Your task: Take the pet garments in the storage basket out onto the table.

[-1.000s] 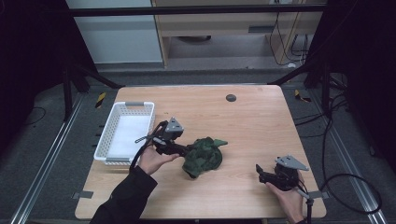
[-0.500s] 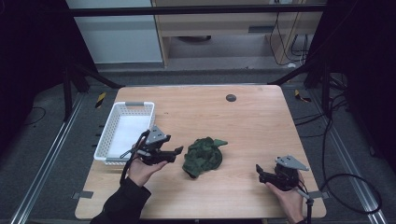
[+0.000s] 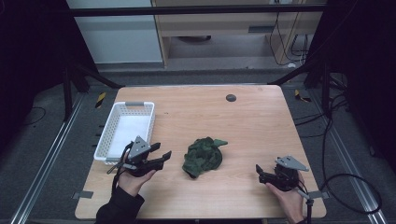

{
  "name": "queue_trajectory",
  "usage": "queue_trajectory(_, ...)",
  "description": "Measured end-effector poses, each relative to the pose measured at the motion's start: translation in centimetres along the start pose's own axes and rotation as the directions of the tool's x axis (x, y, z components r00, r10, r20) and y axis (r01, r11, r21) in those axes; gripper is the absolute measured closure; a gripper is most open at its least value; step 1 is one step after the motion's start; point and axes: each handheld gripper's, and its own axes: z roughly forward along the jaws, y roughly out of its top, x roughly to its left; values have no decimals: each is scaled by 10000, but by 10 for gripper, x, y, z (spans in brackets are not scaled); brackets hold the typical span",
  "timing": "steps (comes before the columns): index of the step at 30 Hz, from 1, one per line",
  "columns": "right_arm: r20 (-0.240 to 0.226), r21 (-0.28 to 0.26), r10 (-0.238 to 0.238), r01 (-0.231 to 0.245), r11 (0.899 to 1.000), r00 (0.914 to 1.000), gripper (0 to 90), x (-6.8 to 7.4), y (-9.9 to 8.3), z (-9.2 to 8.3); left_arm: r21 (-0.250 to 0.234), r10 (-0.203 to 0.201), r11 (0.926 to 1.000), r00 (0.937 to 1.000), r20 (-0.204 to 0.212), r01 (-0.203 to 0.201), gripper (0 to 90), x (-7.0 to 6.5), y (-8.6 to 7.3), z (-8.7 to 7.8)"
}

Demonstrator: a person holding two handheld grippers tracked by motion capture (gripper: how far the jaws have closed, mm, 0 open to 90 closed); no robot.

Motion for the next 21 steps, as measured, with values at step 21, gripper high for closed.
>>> queue_trajectory(21,-8,-26,-22,22,10000,10000,97,1,-1,-1,704,-437,9964,9970,-644,482,417,9,-55,-28)
